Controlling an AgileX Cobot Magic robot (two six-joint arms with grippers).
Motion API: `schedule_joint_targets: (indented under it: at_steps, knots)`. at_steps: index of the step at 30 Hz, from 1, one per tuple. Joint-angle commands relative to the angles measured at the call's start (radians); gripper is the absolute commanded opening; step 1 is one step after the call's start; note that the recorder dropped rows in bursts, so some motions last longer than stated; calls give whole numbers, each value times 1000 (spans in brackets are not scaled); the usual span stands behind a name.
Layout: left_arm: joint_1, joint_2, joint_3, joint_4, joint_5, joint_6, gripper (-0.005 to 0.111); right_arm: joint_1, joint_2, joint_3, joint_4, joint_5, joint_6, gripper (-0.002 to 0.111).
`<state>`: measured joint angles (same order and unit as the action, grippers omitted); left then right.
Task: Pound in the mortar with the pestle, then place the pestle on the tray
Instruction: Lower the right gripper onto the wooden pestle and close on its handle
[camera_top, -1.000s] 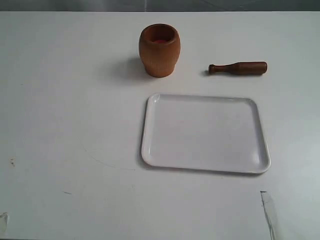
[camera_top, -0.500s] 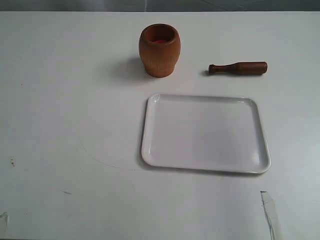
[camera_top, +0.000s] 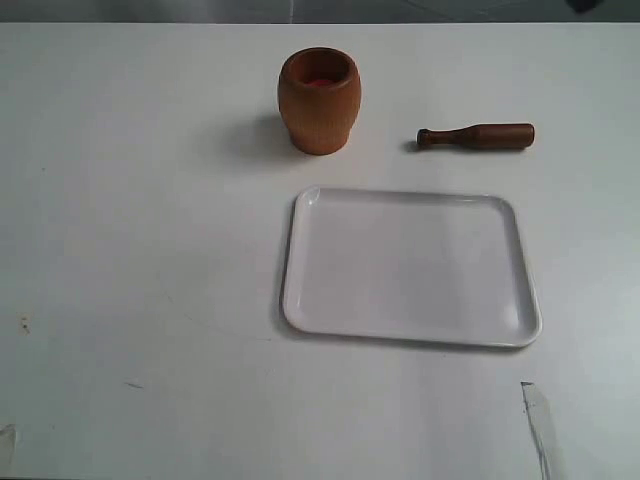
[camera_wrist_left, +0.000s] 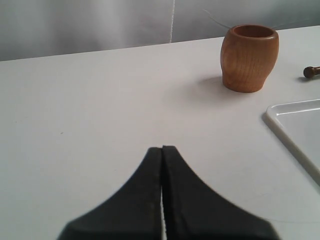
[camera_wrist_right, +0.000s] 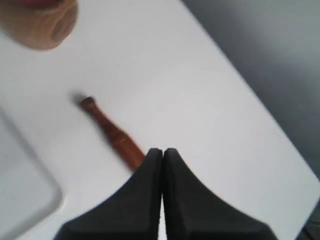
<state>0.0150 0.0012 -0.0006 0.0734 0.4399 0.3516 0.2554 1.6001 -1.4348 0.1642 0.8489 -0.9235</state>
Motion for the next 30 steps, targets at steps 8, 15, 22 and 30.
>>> schedule_joint_targets:
  at_steps: [8, 15, 22, 30]
  knots:
    - [-8, -1, 1, -7, -3, -8, 0, 4, 370, -246, 101, 369, -198, 0]
    - [-8, -1, 1, -7, -3, -8, 0, 4, 476, -290, 130, 194, -198, 0]
    - [-8, -1, 1, -7, -3, -8, 0, 4, 545, -300, 122, 168, -249, 0]
    - [-8, -1, 1, -7, -3, -8, 0, 4, 587, -300, 116, 126, -274, 24]
